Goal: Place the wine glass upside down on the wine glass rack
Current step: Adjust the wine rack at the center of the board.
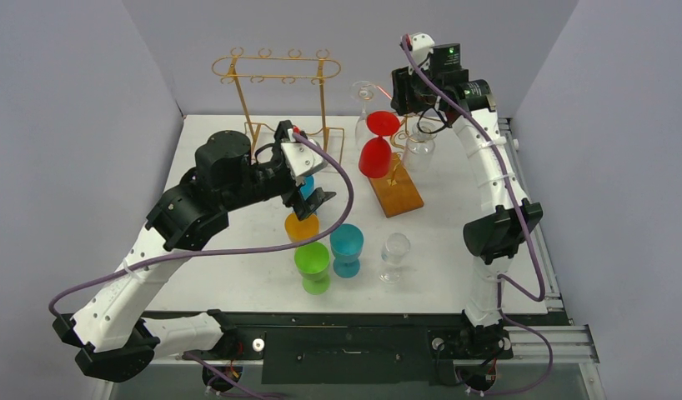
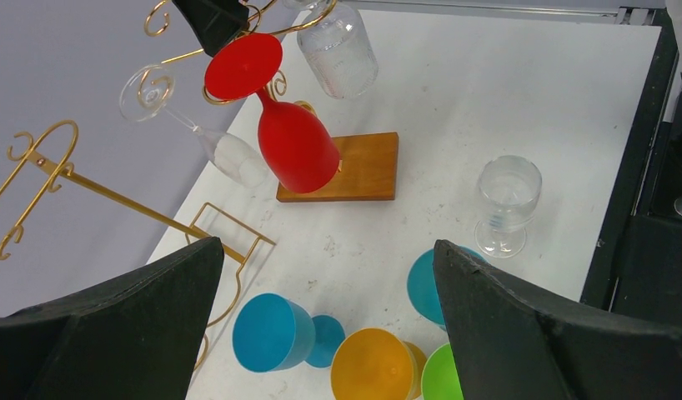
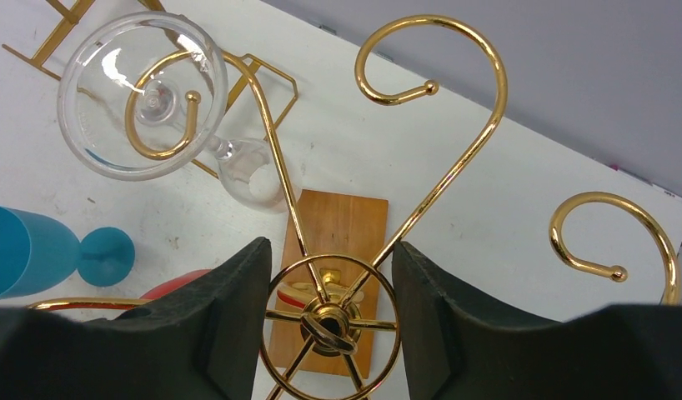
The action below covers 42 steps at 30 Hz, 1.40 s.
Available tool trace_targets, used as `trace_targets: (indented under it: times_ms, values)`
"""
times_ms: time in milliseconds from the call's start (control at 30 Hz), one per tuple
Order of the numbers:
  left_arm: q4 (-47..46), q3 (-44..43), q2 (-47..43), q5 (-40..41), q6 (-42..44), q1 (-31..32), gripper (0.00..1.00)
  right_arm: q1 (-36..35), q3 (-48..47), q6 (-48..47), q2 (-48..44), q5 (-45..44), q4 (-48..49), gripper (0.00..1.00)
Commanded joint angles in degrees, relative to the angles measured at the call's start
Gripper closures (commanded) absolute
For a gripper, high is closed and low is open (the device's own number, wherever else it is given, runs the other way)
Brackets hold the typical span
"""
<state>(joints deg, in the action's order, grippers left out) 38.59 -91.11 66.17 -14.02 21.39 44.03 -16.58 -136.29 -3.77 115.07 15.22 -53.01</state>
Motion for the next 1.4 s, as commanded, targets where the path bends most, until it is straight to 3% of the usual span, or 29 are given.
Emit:
trace_targets:
  times_ms: [0,500,700,800,900,1367]
  values:
    - [-1.8,-3.0,-1.7,-1.4,-0.8,-0.1,0.05,-1.2,0.5,3.5,-1.1,-4.0,-1.6,1.00]
    - [0.3,-4.2,-3.6,-1.4,-0.2,0.0,0.05,-4.2,7.3,12.3,-3.3,-14.8,-1.1,1.00]
    - [0.2,-3.7,-4.3,-1.4,-0.3,0.1,0.05,-4.4,9.1,15.0,-5.6,-15.0,0.2,1.00]
    - [0.1,-3.3,-4.7,-1.3,-0.5,0.2,0.05,-4.6,10.1,15.7,-6.6,-15.8,1.4,0.81]
    - [0.1,-3.1,-4.9,-1.3,-0.6,0.2,0.05,-4.2,9.2,14.7,-7.6,-13.5,2.0,0.71]
    - [-1.1,-2.3,-4.6,-0.6,-2.1,0.2,0.05,-0.3,10.8,13.0,-13.4,-7.6,3.8,0.52]
